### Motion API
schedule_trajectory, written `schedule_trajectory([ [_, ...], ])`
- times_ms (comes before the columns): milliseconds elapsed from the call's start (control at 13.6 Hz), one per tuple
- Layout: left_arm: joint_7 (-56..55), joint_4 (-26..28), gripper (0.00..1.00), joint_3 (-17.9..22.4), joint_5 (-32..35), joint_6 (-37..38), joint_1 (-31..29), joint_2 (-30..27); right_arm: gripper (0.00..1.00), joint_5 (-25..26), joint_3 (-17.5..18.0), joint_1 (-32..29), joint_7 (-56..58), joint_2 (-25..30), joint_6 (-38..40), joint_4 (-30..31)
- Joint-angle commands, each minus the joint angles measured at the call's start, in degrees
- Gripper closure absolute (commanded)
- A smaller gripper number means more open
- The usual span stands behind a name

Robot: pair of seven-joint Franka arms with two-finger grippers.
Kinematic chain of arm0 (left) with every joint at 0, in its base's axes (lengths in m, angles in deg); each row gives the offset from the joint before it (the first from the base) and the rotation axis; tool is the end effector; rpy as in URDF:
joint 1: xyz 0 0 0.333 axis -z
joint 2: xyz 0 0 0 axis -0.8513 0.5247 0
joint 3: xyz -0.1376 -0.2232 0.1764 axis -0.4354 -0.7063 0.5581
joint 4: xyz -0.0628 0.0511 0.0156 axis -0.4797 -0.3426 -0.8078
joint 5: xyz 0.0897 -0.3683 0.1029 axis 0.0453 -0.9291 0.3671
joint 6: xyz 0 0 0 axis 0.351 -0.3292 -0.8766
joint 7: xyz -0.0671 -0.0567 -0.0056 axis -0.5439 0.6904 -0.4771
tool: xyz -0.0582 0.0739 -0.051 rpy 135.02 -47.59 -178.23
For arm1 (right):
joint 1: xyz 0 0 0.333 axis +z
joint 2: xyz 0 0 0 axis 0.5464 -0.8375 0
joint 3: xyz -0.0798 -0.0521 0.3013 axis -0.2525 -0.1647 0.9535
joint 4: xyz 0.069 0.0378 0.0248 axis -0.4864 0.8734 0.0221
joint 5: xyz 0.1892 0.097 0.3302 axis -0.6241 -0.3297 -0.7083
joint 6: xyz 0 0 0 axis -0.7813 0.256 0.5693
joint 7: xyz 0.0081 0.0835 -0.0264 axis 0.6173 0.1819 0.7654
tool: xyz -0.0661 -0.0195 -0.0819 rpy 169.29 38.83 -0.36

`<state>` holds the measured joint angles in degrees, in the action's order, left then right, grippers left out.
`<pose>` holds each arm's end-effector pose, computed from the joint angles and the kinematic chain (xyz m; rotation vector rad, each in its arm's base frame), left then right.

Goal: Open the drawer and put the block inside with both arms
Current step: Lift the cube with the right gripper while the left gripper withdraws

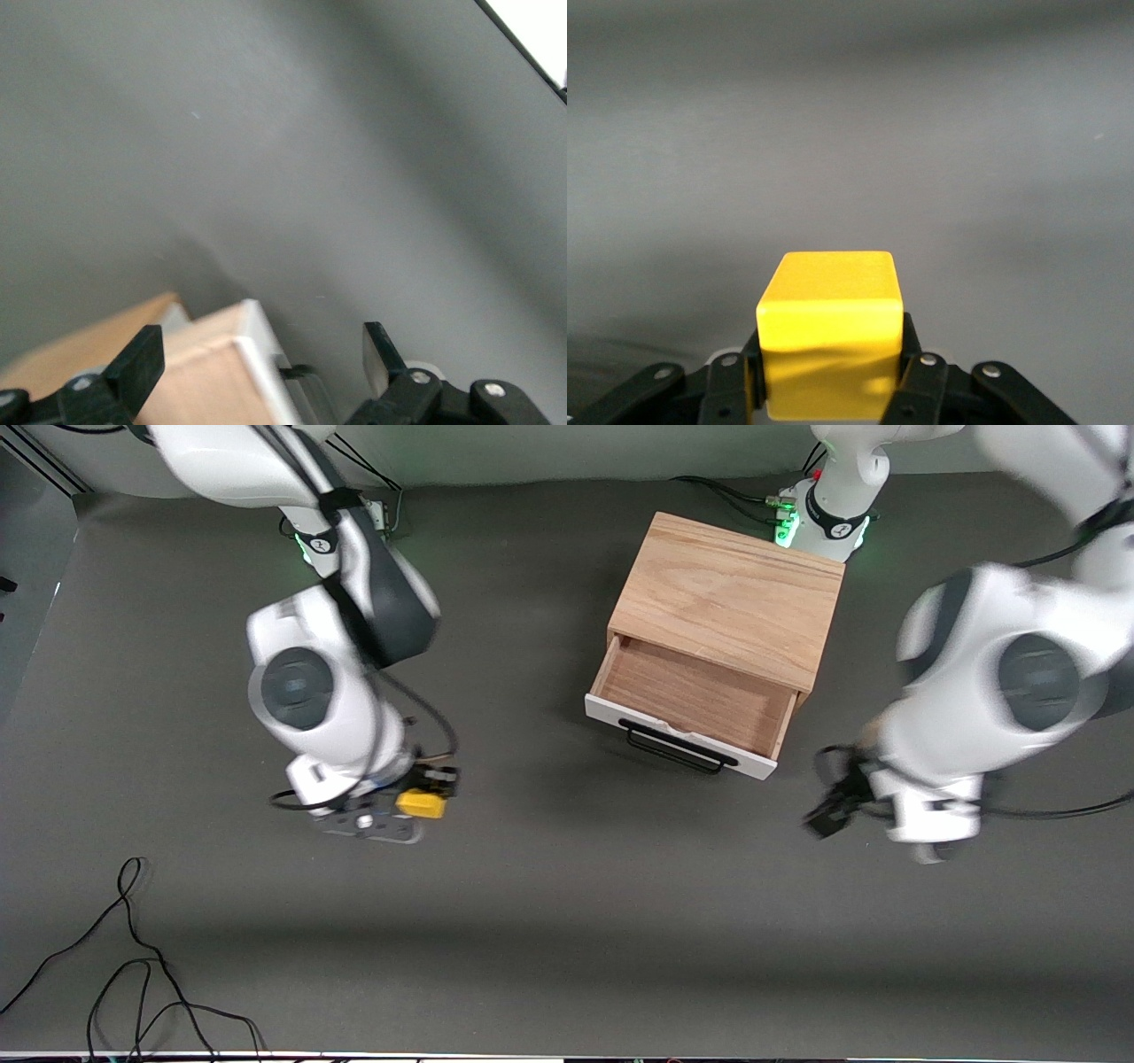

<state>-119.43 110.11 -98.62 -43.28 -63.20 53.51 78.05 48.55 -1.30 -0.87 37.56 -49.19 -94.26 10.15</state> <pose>0.6496 -0.1432 0.5160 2.9266 1.1162 -0.0761 0.6288 0.3398 0.4376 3.1271 -0.2983 -0.0221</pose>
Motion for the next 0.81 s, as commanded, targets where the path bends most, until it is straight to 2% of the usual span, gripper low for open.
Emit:
schedule_trajectory([
  [0,16.88,3.10,0.00,-0.22,-2.91,4.61,-6.65,-5.87,1.00,-0.54,-0.74,4.56,-6.21,-4.56,2.28,-7.58],
  [367,41.05,12.06,0.00,-0.05,-6.69,5.32,-16.32,-16.15,1.00,-0.80,1.01,13.09,-13.32,-5.79,-1.22,-8.91],
  [587,53.72,16.45,0.00,0.57,-8.18,5.41,-20.54,-21.34,1.00,-1.33,6.19,13.54,-14.83,-7.37,-1.76,-10.58],
  [734,61.02,18.57,0.00,1.09,-8.45,5.41,-22.40,-24.07,1.00,-1.33,10.14,13.54,-22.00,-9.13,-4.99,-11.11],
])
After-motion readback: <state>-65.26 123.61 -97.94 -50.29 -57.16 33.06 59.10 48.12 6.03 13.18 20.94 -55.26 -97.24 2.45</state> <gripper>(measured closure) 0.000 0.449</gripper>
